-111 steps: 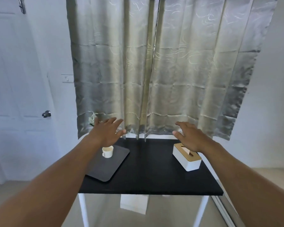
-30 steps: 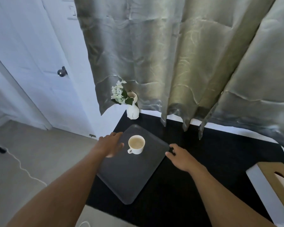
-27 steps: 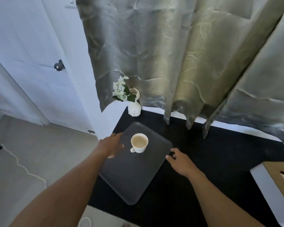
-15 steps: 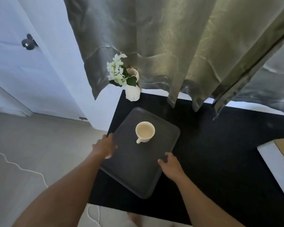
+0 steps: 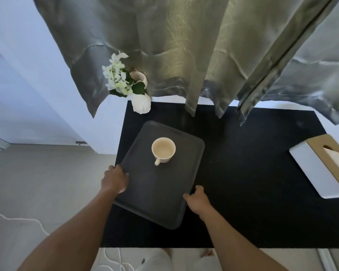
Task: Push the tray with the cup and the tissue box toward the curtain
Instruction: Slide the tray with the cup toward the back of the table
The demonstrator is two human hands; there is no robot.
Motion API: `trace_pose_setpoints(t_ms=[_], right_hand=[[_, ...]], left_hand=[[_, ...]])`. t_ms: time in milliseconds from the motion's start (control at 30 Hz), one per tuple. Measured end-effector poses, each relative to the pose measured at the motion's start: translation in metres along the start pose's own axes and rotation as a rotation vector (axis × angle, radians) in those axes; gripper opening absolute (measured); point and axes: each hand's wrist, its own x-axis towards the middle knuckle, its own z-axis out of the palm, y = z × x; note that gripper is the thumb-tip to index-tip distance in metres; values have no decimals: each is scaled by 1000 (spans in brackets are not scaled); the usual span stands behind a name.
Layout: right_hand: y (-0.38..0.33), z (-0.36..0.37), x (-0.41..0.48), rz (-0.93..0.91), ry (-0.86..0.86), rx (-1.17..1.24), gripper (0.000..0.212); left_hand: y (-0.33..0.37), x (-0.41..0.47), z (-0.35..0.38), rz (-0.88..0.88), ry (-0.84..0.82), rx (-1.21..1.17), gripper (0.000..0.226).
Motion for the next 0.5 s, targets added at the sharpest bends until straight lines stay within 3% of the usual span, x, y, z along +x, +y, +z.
trace_pose_setpoints(t_ms=[367, 500], right_hand=[[12, -38, 7, 41, 75, 172, 78], [13, -62, 12, 46, 105, 205, 72]], left_hand=[[34, -11, 17, 49, 38, -176, 40], [50, -16, 22, -9, 16, -251, 32]])
